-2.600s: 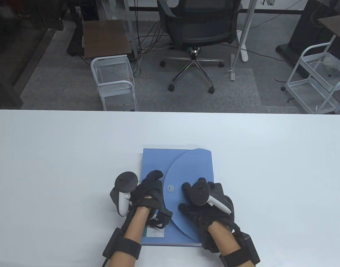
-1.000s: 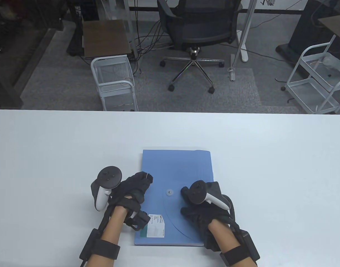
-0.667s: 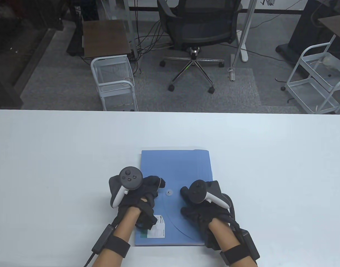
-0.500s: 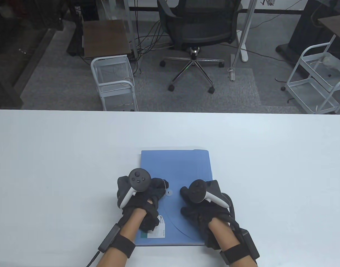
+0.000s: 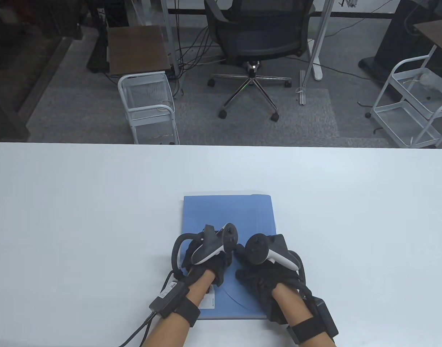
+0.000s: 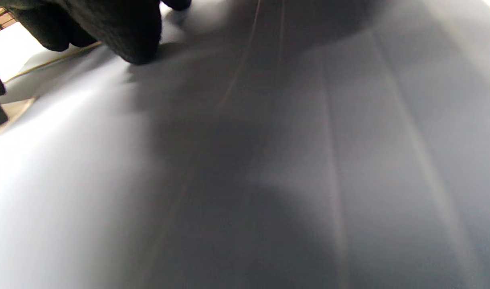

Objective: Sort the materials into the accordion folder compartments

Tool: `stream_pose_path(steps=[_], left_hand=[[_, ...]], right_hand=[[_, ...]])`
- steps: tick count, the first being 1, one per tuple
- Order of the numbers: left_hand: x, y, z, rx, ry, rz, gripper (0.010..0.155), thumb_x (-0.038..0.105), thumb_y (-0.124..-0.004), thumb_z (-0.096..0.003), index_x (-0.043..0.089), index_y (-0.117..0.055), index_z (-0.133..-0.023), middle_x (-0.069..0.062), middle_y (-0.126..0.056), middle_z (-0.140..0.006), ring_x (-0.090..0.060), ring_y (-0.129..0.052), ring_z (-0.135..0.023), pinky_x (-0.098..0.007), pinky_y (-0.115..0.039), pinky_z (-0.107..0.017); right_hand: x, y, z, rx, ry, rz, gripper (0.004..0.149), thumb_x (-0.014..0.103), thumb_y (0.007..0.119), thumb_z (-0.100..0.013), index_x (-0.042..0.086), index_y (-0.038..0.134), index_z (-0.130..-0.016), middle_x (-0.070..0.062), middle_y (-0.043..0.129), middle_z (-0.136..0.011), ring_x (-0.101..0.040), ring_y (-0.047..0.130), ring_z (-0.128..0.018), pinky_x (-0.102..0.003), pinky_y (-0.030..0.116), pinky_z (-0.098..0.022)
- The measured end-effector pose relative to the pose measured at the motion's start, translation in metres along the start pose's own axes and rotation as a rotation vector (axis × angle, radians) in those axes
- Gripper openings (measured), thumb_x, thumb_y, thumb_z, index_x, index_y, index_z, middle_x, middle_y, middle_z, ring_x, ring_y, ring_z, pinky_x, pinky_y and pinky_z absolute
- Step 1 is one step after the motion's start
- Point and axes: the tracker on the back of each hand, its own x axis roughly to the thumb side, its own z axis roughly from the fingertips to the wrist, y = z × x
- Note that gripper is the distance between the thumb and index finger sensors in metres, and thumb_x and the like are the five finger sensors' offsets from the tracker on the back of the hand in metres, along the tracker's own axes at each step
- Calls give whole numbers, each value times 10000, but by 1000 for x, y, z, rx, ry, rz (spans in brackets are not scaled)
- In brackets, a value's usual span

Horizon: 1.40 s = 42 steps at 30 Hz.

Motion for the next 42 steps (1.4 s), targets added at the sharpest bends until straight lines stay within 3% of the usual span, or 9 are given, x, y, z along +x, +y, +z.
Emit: stream_pose_path(steps=[5,10,18,22,26,32,42], left_hand=[[-11,2,-9,-8,154,113,407,563,-874,-518,274,-916,-801,-51,-945,-862,-177,-1049,-517,-297,-955,-356],[-26,3,-8,-6,190,176,333,549,-877,-542,302,-947,-755,-10,-967,-825,-190,-1038,-542,-315,-944,-376],[-48,1,16,0,174,206,358,524,-804,-581,282,-948,-803,-49,-949,-860,-233,-1000,-605,-367,-911,-433],[-64,5,33,1,159,253,421,520,-762,-597,241,-916,-872,-107,-911,-929,-328,-970,-695,-427,-882,-482],[-83,8,51,97,140,384,457,515,-723,-611,221,-882,-923,-132,-863,-995,-392,-920,-788,-477,-843,-539],[-103,12,56,246,-89,582,492,478,-693,-617,171,-860,-963,-167,-788,-1067,-470,-792,-905,-562,-733,-629],[-114,35,73,527,-217,442,529,518,-699,-600,208,-802,-1015,-127,-735,-1119,-434,-742,-977,-559,-710,-665]], right_hand=[[1,0,0,-3,-6,5,633,473,702,-618,382,337,-1127,-176,10,-1175,-534,-13,-1004,-814,322,-672],[-1,-1,1,-5,-9,-12,631,467,701,-621,379,336,-1128,-174,12,-1175,-531,-12,-1004,-813,321,-664],[-2,0,2,-3,-19,-39,621,443,688,-629,374,323,-1127,-169,-11,-1167,-521,-40,-994,-812,269,-653],[-3,2,2,-3,-27,-54,624,439,676,-632,365,306,-1130,-170,-35,-1160,-518,-69,-986,-824,242,-647],[-1,3,2,-2,-29,-49,629,440,661,-636,361,283,-1133,-170,-59,-1151,-514,-92,-977,-826,209,-643],[0,-1,13,-119,-97,-17,664,457,670,-621,278,308,-1149,-227,-7,-1156,-543,-20,-995,-821,179,-637],[-2,-44,52,-563,-313,-104,668,492,676,-591,204,424,-1139,-262,184,-1193,-577,155,-1033,-807,287,-667]])
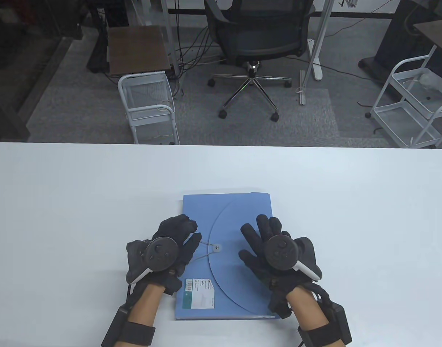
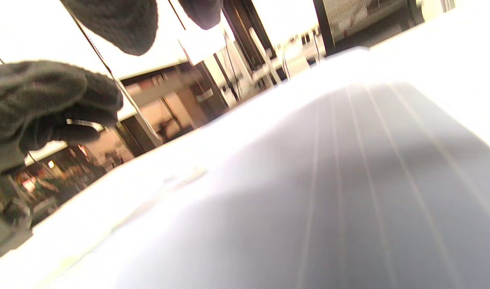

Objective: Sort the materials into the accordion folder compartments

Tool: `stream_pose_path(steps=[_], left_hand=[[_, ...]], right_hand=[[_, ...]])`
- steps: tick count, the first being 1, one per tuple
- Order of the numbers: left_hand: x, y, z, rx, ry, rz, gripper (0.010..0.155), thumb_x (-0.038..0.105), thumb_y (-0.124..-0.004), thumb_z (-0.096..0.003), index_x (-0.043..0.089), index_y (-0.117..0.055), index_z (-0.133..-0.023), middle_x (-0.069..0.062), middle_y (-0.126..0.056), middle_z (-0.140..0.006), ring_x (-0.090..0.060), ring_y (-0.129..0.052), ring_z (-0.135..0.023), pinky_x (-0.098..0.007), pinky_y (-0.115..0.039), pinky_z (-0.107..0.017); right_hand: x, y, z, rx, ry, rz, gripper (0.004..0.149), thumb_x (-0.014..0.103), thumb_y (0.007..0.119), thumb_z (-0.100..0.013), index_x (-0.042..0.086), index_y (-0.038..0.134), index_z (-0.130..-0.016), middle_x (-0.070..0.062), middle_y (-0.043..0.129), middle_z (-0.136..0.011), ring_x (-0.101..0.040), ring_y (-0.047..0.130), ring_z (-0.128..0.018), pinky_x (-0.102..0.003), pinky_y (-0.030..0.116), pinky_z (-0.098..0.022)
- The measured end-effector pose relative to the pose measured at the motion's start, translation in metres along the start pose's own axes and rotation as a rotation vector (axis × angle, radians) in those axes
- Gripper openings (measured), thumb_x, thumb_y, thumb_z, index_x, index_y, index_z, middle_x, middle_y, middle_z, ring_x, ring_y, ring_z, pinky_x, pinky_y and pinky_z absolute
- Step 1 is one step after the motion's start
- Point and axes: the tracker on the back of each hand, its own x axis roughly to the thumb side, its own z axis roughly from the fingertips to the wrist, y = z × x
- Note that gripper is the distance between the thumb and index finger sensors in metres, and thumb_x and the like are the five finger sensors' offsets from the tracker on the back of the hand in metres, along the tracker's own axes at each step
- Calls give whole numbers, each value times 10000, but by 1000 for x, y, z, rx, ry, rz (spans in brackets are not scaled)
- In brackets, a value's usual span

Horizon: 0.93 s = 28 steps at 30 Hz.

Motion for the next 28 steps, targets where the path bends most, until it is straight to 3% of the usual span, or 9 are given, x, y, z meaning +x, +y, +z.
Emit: stream_pose_path(steps=[7,13,17,28], left_hand=[[8,10,6,49,-72,-68,768,681,-684,-560,186,-649,-1146,-152,-569,-1226,-452,-571,-1090,-625,-583,-717],[19,10,6,-88,-116,-146,1072,861,-545,-512,132,-293,-1256,-218,-159,-1298,-490,-110,-1139,-757,-220,-683],[21,9,5,-145,-128,-154,1116,907,-503,-494,166,-183,-1264,-234,-40,-1283,-499,28,-1105,-778,-131,-643],[19,7,5,-149,-116,-117,1115,910,-503,-493,160,-214,-1266,-232,-69,-1289,-504,12,-1110,-779,-145,-648]], right_hand=[[5,-10,9,-176,-88,130,758,592,650,-567,218,348,-1154,-252,187,-1206,-571,154,-1048,-811,278,-673],[13,-7,13,-191,-116,246,889,728,556,-538,240,165,-1169,-262,-7,-1188,-577,-21,-1019,-831,131,-640],[16,-10,16,-202,-123,316,943,792,506,-523,250,83,-1167,-273,-90,-1168,-586,-111,-986,-840,58,-606],[16,-11,15,-182,-95,336,949,806,495,-525,248,81,-1171,-274,-94,-1170,-589,-108,-989,-844,59,-602]])
